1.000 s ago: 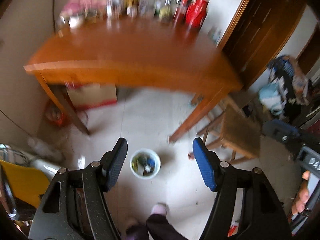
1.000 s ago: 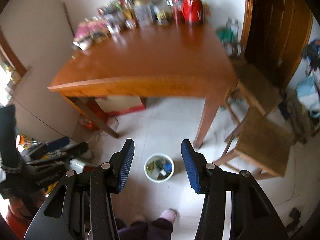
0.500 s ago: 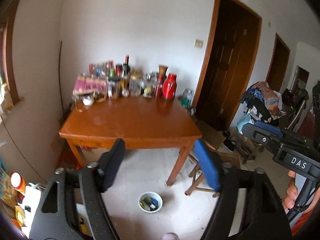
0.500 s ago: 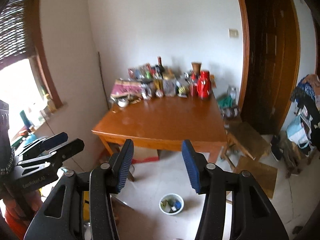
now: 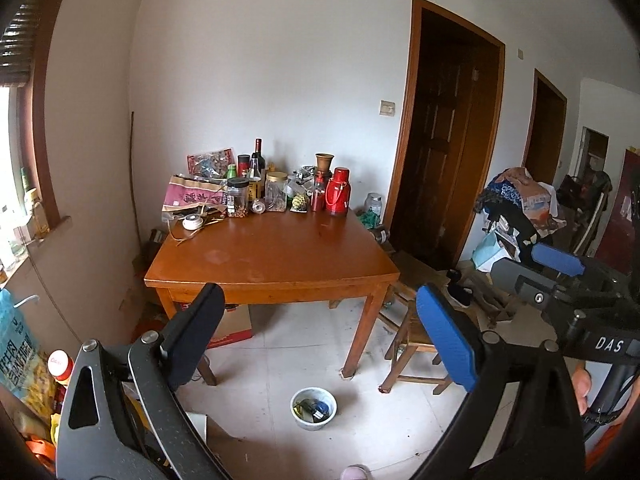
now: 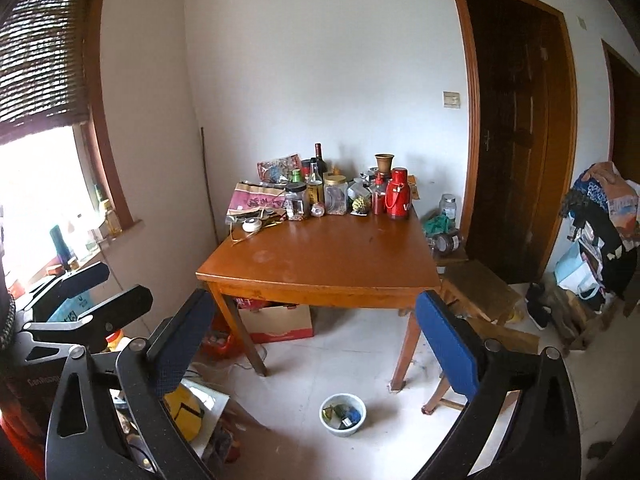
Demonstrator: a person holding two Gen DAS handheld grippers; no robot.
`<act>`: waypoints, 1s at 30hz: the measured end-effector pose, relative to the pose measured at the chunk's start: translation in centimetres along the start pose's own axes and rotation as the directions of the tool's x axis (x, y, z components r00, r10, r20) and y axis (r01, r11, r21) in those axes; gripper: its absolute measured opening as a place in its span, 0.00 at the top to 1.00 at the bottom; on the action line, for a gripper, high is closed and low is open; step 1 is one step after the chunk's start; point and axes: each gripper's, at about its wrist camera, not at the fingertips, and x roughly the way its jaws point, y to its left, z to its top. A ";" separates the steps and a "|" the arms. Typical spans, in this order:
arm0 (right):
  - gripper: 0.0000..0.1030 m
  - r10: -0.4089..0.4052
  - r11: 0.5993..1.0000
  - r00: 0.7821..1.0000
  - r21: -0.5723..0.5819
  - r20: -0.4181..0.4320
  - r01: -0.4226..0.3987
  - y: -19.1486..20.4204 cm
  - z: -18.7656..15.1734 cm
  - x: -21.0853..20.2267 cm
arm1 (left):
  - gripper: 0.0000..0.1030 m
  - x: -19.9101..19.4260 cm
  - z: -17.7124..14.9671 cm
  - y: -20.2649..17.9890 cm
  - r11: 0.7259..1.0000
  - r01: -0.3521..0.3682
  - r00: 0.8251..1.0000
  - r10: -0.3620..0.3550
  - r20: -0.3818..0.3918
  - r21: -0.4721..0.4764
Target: Collect trash
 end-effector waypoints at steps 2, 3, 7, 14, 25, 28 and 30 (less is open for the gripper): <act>0.03 0.001 1.000 1.000 -0.004 0.001 -0.001 0.3 -0.2 -0.6 | 0.06 0.0 0.0 0.0 1.000 0.002 1.000 -0.002 0.001 0.000; 0.03 0.002 1.000 1.000 -0.006 0.001 -0.002 0.4 -0.3 -0.7 | 0.06 -0.2 -0.1 0.1 1.000 0.002 1.000 -0.002 0.001 0.001; 0.03 0.000 1.000 1.000 -0.014 -0.004 -0.001 0.4 -0.6 -1.0 | 0.06 -0.2 -0.2 0.2 1.000 0.004 1.000 -0.004 0.000 0.001; 0.03 -0.002 1.000 1.000 -0.013 -0.007 0.002 0.2 -0.9 -1.7 | 0.06 -0.4 -0.8 -0.1 1.000 0.006 1.000 -0.006 -0.003 0.003; 0.03 -0.008 1.000 1.000 -0.014 -0.013 0.007 0.0 -0.8 -1.8 | 0.06 -0.3 -0.9 -0.8 1.000 0.006 1.000 -0.006 -0.002 0.005; 0.03 -0.010 1.000 1.000 -0.011 -0.014 0.010 0.2 -0.8 -2.0 | 0.03 -0.1 -0.8 -0.9 1.000 0.005 1.000 -0.005 -0.002 0.005; 0.03 -0.012 1.000 1.000 -0.012 -0.014 0.012 0.2 -0.7 -2.1 | 0.02 0.0 -0.8 -0.9 1.000 0.004 1.000 -0.004 0.001 0.000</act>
